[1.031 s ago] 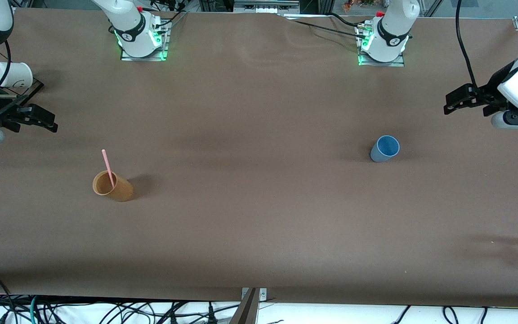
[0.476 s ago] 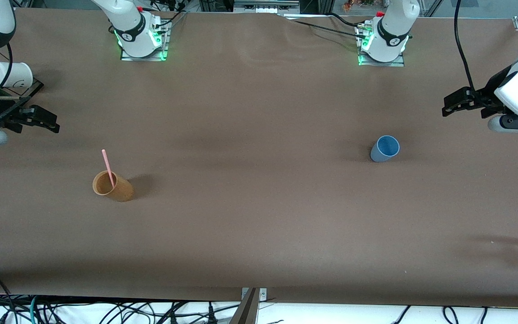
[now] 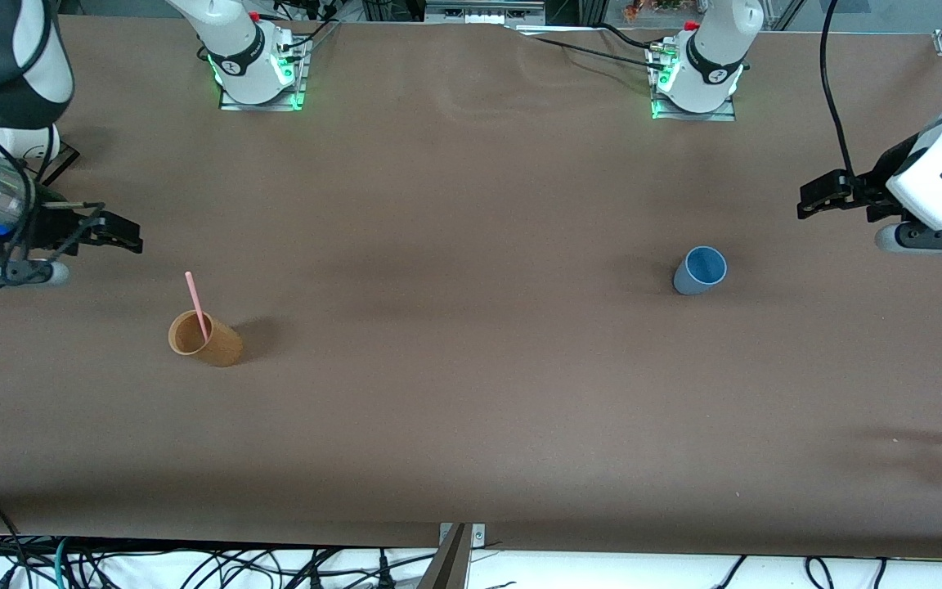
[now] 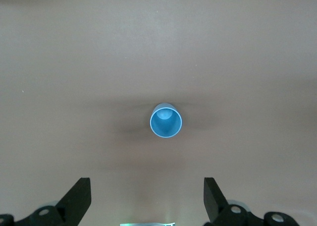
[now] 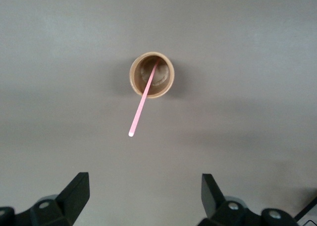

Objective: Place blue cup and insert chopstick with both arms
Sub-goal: 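Move the right gripper to the chopstick while the left gripper reaches the cup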

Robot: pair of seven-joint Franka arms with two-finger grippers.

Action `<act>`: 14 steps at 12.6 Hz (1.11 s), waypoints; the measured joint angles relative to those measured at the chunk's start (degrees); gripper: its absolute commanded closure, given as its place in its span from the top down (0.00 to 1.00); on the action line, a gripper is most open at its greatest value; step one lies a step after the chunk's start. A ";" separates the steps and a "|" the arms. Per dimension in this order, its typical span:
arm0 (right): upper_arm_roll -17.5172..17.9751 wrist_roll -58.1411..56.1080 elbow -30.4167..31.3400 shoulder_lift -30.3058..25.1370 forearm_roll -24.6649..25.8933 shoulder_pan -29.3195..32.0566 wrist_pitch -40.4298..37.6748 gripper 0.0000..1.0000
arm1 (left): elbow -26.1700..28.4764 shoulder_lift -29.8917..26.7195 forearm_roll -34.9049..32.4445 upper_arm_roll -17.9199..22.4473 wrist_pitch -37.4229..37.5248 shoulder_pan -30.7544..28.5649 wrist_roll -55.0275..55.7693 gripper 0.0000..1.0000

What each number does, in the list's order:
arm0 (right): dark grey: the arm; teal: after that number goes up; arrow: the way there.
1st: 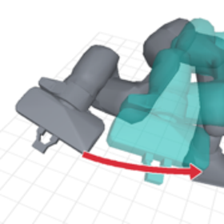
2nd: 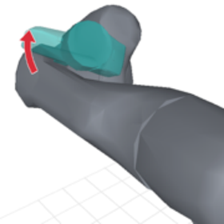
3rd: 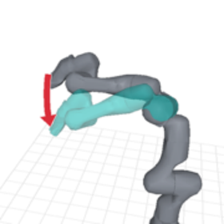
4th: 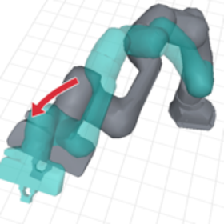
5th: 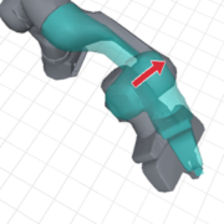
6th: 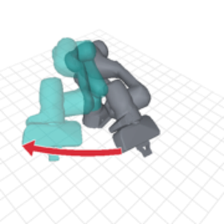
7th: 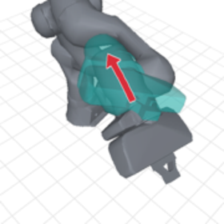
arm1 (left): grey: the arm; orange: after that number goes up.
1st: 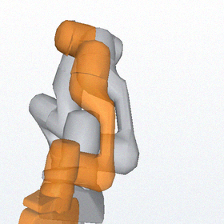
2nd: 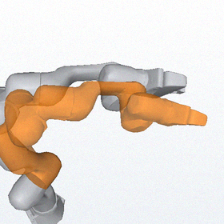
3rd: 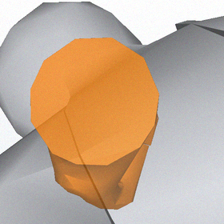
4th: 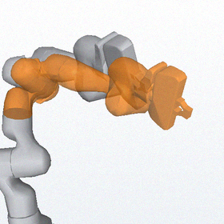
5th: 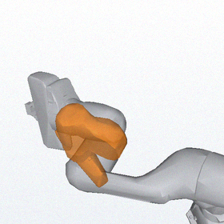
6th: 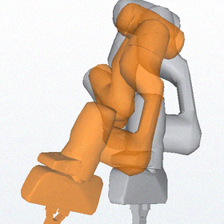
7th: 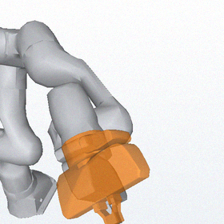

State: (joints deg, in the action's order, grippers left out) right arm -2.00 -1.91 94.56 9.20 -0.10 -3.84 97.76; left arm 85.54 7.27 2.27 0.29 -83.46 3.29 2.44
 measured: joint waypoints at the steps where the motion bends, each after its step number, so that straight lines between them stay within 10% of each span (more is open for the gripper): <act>1: 0.01 0.02 1.29 0.51 0.01 -0.58 1.94 1.00 | 0.15 1.09 0.00 0.01 -0.46 -0.02 0.00 1.00; 14: 1.14 0.74 20.60 1.22 0.00 -0.99 23.40 0.87 | 31.01 6.45 -3.68 0.21 -38.66 -0.67 -3.41 1.00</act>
State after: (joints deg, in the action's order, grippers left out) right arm -0.87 -1.17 115.16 10.42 -0.10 -4.83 121.17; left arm 116.55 13.72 -1.41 0.49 -122.12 2.62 -0.97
